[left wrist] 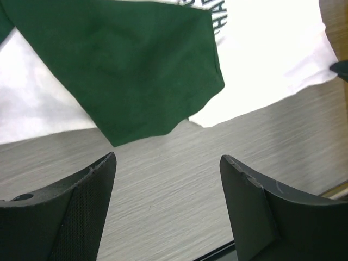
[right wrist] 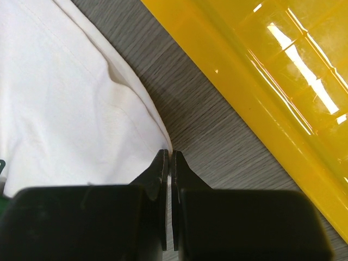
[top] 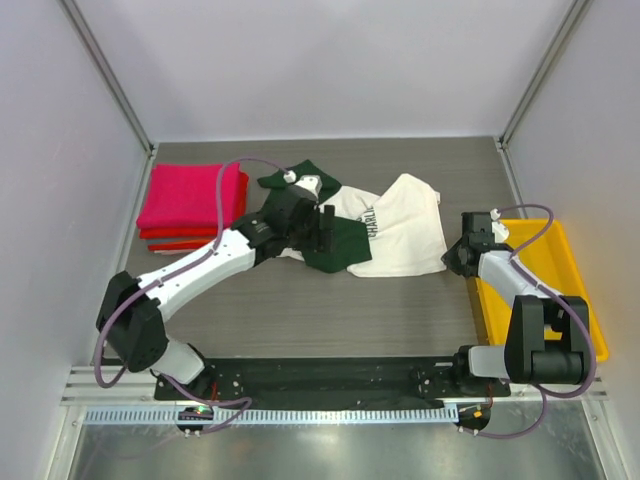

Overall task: Fold and stack the t-shirts
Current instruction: Flatten the tshirt out

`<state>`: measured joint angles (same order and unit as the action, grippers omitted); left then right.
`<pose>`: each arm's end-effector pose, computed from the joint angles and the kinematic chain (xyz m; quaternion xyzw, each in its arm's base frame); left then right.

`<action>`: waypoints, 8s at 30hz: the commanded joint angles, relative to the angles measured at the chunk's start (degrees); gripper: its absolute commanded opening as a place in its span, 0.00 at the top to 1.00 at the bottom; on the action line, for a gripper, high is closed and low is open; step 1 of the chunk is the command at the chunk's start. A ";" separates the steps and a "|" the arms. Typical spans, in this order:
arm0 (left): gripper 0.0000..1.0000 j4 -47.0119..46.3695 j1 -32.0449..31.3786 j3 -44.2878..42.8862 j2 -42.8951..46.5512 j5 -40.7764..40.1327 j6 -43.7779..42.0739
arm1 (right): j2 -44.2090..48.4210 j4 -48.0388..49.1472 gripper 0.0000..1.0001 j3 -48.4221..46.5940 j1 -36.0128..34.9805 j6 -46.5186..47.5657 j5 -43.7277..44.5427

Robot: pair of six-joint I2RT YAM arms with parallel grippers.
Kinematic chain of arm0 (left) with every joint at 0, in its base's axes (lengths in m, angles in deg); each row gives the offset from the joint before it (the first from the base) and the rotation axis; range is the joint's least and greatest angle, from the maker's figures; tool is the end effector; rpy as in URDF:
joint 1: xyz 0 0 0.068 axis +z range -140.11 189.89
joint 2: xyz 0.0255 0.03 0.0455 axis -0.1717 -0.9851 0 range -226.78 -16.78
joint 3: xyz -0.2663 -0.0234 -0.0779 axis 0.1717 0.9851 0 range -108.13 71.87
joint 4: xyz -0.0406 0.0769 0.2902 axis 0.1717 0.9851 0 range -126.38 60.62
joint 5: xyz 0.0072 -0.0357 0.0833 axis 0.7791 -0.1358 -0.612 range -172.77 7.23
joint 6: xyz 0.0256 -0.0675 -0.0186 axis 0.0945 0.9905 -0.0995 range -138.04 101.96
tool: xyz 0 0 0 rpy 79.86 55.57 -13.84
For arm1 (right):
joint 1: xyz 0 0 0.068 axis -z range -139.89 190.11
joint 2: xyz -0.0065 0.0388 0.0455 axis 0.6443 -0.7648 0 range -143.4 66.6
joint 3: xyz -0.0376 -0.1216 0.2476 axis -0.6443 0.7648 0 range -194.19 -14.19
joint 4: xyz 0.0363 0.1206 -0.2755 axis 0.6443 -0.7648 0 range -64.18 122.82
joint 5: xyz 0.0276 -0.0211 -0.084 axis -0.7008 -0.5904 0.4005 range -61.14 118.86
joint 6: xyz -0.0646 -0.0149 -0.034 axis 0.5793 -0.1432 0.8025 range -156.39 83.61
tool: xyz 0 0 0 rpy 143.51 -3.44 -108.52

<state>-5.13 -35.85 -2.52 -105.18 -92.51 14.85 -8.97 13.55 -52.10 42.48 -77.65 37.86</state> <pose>0.2886 -0.2811 0.2752 0.0710 0.9192 -0.1795 0.3431 0.2917 -0.0218 0.1321 0.3759 0.8790 0.0235 0.2925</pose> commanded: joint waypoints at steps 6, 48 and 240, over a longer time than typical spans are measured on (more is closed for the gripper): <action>0.23 -20.95 7.42 17.26 -0.18 20.46 0.78 | -0.63 2.48 0.99 0.38 0.18 0.56 -0.56; 0.37 -40.73 7.42 20.60 -5.82 20.36 9.30 | -1.07 3.45 0.99 1.61 0.18 -0.23 -3.37; 1.00 -3.46 31.67 -30.63 28.69 33.29 6.75 | 18.77 -10.35 0.99 -47.87 0.18 3.46 -17.35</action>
<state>-2.27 -4.29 -28.53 -86.03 -65.10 23.22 1.89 3.17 -96.67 42.48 -73.78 21.51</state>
